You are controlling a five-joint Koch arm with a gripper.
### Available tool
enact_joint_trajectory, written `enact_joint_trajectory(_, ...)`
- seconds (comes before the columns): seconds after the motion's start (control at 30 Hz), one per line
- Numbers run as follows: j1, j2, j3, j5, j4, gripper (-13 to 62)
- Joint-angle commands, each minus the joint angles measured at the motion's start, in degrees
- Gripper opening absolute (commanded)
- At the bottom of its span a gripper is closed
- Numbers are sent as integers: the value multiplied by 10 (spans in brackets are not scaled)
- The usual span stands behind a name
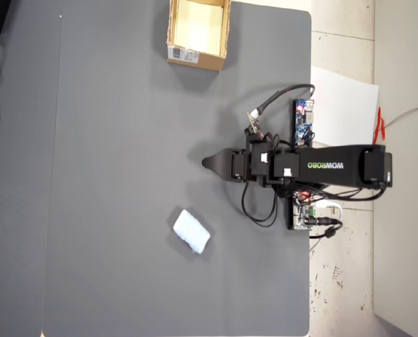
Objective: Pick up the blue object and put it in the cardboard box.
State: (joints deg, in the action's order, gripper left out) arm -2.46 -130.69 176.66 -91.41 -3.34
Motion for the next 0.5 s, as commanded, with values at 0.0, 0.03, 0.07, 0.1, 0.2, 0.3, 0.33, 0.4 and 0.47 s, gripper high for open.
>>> enact_joint_trajectory(0.0, 3, -49, 20, -1, 61, 338)
enact_joint_trajectory(0.03, 3, -49, 20, -1, 61, 338)
enact_joint_trajectory(0.07, 3, -49, 20, -2, 60, 338)
enact_joint_trajectory(0.1, 3, -49, 20, -4, 59, 337)
enact_joint_trajectory(0.2, 9, -49, 20, -20, 55, 337)
enact_joint_trajectory(0.3, 14, -49, 20, -40, 53, 337)
enact_joint_trajectory(0.33, 16, -49, 20, -47, 53, 337)
enact_joint_trajectory(0.4, 19, -49, 19, -55, 52, 337)
enact_joint_trajectory(0.47, 25, -49, 19, -78, 52, 337)
